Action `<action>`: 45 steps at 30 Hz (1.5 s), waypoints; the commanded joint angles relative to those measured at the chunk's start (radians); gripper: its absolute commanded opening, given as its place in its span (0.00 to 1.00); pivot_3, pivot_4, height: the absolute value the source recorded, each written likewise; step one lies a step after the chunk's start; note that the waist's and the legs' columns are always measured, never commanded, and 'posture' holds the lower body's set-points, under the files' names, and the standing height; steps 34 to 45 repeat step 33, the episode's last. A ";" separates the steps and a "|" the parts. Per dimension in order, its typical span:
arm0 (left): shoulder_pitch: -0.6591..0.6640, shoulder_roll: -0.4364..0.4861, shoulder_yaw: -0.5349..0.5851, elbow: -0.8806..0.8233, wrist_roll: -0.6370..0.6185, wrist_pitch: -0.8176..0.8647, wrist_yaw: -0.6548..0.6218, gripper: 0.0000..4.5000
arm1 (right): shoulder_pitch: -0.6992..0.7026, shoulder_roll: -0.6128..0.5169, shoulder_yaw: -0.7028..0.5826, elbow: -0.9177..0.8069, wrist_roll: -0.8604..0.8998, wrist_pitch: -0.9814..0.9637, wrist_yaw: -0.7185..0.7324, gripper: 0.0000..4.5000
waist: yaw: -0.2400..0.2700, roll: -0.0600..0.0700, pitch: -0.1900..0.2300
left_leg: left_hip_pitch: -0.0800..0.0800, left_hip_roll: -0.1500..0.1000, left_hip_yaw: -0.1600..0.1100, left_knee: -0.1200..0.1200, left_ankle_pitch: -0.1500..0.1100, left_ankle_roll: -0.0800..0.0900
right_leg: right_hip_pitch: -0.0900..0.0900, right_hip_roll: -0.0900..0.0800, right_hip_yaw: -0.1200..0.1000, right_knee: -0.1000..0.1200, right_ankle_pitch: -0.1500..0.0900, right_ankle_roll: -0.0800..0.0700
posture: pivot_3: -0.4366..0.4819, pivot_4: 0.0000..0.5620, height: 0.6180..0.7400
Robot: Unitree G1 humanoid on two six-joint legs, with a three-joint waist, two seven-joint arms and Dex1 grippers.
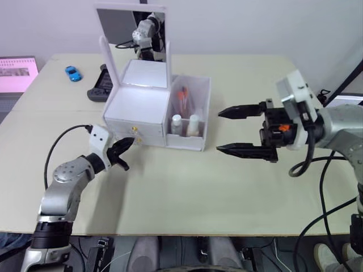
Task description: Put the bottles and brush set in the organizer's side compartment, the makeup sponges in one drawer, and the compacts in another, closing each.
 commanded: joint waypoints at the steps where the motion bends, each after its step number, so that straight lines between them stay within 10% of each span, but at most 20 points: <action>1: 0.007 0.066 0.114 -0.050 -0.086 0.049 -0.036 0.06 | 0.040 -0.047 -0.063 0.047 -0.047 -0.021 -0.012 1.00 | 0.002 0.000 0.000 | 0.000 0.000 0.000 0.000 0.000 0.000 | 0.000 0.000 0.000 0.000 0.000 0.000 | 0.48 0.27 0.91; 10: -0.077 0.248 0.254 0.255 -0.037 -0.062 -0.093 0.99 | 0.397 0.038 -0.255 0.213 -0.330 -0.421 -0.059 1.00 | 0.003 -0.001 0.000 | 0.000 -0.001 0.002 -0.001 0.000 0.000 | -0.001 0.000 0.003 0.000 -0.001 0.001 | 0.48 0.27 0.91; 25: -0.186 0.259 0.178 0.589 0.143 -0.376 -0.077 1.00 | 0.554 0.249 -0.277 0.279 -0.543 -0.726 -0.258 1.00 | 0.001 -0.001 0.000 | 0.002 0.000 0.003 -0.003 0.000 0.000 | -0.001 0.001 0.004 0.001 -0.001 0.001 | 0.48 0.27 0.91; 45: -0.124 0.262 0.237 0.608 0.102 -0.389 -0.094 1.00 | 0.554 0.240 -0.285 0.305 -0.537 -0.741 -0.249 1.00 | 0.000 -0.001 -0.001 | 0.003 0.000 0.003 -0.003 0.000 0.000 | -0.001 0.001 0.005 0.001 -0.001 0.002 | 0.48 0.27 0.91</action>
